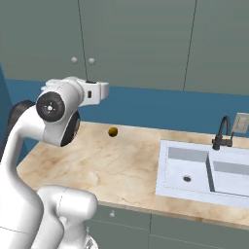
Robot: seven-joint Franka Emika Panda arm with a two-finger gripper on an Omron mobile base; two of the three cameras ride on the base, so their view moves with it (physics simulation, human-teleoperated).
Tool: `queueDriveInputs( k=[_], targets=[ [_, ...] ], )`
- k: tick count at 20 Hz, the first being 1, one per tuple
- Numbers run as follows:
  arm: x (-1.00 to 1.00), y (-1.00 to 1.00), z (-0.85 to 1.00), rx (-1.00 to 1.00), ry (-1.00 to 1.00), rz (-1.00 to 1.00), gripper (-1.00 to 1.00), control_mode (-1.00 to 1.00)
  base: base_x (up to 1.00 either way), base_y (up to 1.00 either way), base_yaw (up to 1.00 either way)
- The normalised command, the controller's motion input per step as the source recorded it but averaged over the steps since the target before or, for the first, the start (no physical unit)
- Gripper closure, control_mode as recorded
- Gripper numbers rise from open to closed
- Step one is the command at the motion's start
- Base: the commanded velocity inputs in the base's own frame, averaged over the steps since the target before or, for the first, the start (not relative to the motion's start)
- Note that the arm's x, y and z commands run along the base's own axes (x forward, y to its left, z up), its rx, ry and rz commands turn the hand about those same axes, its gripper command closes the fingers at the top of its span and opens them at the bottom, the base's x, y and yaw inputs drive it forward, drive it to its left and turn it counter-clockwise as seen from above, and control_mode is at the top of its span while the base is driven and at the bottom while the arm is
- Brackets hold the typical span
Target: Pick the soap dispenser and bar soap from the cabinet and place them on the counter.
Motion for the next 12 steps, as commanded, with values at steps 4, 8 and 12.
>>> queueDriveInputs(
  k=[4,8,12],
  targets=[
    [0.0,0.0,0.14,0.0,-0.09,0.0,-1.0,-1.0,0.0,0.0,0.0],
    [0.0,0.0,0.15,0.0,-0.08,0.0,-1.0,-1.0,0.0,0.0,0.0],
    [0.0,0.0,0.09,0.0,-0.04,0.0,-1.0,-1.0,0.0,0.0,0.0]
  ],
)
